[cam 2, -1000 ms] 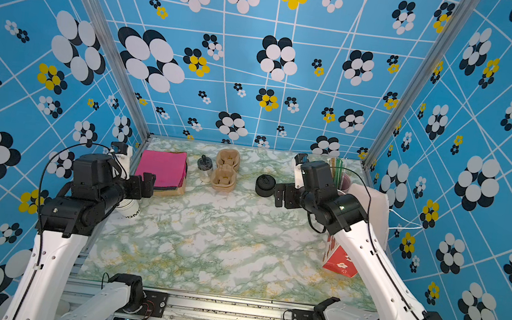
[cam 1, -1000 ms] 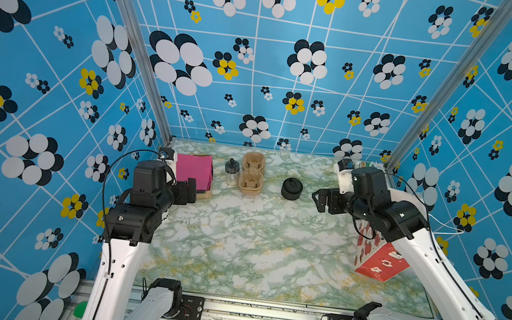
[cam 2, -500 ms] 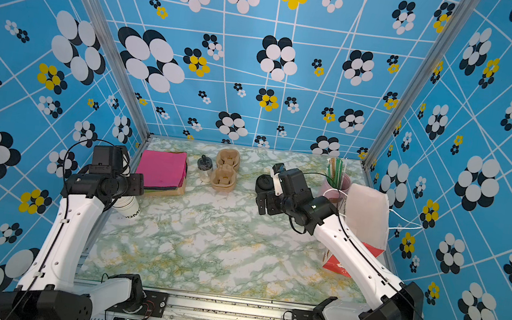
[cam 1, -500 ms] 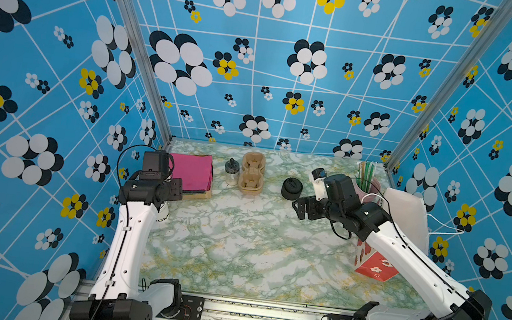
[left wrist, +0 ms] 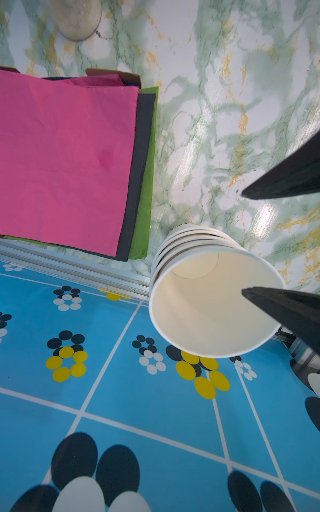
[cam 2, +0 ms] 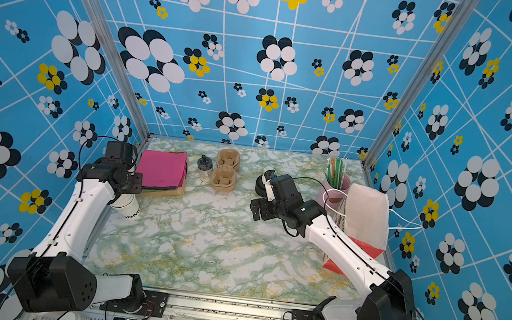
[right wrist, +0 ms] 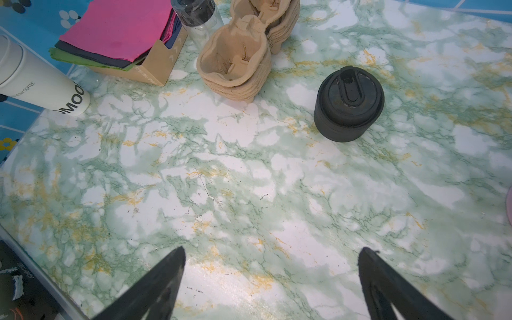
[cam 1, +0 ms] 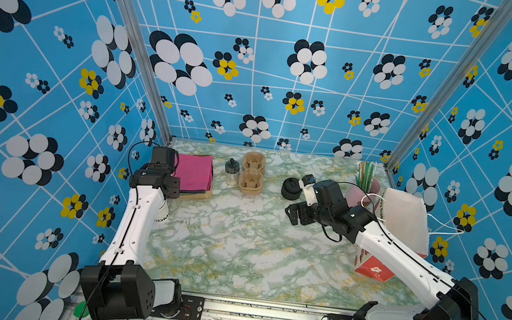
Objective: Pack the takeout coffee
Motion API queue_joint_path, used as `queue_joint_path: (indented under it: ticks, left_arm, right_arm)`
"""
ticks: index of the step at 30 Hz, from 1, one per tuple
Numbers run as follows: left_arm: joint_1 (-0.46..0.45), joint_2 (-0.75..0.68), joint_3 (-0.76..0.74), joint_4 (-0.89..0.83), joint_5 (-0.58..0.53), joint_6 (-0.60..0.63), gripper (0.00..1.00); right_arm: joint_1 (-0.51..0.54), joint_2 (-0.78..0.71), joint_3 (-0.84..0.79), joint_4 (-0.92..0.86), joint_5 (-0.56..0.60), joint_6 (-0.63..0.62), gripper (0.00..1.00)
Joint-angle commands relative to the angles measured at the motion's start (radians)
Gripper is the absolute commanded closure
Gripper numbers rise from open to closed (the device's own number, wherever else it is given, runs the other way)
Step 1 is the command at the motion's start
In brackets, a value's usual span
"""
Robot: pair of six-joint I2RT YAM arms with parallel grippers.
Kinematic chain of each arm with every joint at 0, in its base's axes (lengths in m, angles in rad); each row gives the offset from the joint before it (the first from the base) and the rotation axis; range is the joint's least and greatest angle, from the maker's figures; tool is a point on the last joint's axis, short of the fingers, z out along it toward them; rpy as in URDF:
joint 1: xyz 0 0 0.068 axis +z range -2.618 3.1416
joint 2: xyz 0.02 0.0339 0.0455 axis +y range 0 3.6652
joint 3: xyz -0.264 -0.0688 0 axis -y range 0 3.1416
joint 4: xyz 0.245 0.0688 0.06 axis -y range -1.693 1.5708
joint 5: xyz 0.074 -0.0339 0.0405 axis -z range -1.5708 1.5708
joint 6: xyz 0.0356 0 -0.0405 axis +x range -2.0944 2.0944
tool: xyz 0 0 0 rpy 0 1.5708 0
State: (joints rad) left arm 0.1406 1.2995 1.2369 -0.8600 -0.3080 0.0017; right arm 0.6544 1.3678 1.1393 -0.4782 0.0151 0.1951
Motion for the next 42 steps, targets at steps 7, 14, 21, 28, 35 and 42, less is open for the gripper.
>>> queue_joint_path:
  ticks: [7,14,21,28,35,42]
  left_arm:
    - [0.041,0.046,0.001,0.058,0.001,0.003,0.61]
    - [0.046,0.085,-0.011,0.068,0.005,0.0,0.69]
    - [0.051,0.09,-0.04,0.087,0.0,-0.002,0.82]
    - [0.054,0.08,-0.032,0.078,-0.011,-0.002,0.98]
    - [0.053,0.052,-0.003,0.045,-0.018,-0.005,1.0]
    - [0.053,0.02,0.04,0.008,-0.024,-0.002,1.0]
  right_arm:
    - [0.006,0.026,-0.012,0.046,-0.051,-0.002,0.01]
    - [0.006,0.032,-0.015,0.044,-0.052,0.006,0.01]
    - [0.007,0.04,-0.016,0.048,-0.056,0.009,0.01]
    - [0.007,0.045,-0.017,0.048,-0.06,0.009,0.01]
    - [0.007,0.048,-0.018,0.05,-0.063,0.011,0.01]
    - [0.007,0.051,-0.017,0.051,-0.067,0.014,0.01]
